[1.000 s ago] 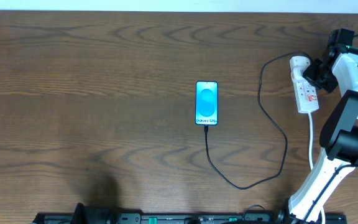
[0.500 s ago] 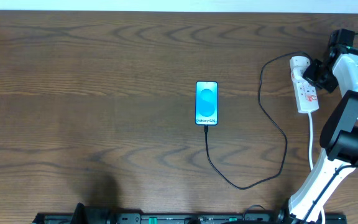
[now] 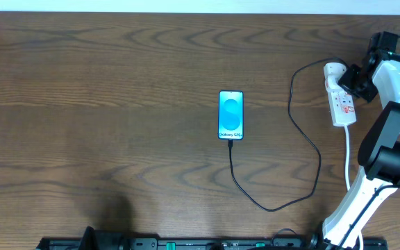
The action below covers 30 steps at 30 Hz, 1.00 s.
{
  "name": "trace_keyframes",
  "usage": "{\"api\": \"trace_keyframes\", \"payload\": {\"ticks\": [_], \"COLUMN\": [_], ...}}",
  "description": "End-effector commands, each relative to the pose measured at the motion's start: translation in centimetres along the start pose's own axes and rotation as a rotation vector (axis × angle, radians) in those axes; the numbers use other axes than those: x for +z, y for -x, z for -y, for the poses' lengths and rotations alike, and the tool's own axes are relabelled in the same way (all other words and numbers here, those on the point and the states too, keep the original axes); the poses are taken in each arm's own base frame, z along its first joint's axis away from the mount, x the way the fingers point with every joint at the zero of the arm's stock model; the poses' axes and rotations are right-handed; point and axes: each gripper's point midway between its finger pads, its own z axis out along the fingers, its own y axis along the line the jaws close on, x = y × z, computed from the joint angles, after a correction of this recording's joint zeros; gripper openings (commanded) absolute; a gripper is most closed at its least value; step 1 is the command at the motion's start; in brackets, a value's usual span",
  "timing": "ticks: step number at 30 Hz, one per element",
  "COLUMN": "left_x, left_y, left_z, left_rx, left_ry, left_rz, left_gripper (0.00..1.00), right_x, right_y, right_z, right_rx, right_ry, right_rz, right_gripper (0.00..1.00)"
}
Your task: Plug charger to phone and switch on socket
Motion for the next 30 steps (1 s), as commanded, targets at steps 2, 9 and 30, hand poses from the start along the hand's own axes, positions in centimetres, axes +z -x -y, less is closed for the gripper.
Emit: {"api": "trace_keyframes", "payload": {"ticks": [2,9,30], "left_x": [-0.2,-0.2,-0.2], "left_y": [0.2,0.2,0.2], "left_z": [-0.1,-0.1,-0.1], "left_rx": [0.013,0.014,0.013], "left_ry": [0.005,0.005,0.005], "left_rz": [0.010,0.010,0.010], "left_gripper": [0.96,0.96,0.96], "right_x": [0.0,0.1,-29.9], "right_y": [-3.8,-4.0,3.2], "right_z": [-4.7,-5.2,4.1], "right_rx": [-0.060,-0.074,0.260], "right_ry": [0.168,0.170,0.056], "right_rz": [-0.130,-0.130,0.601], "right_gripper": [0.01,0.01,0.01]}}
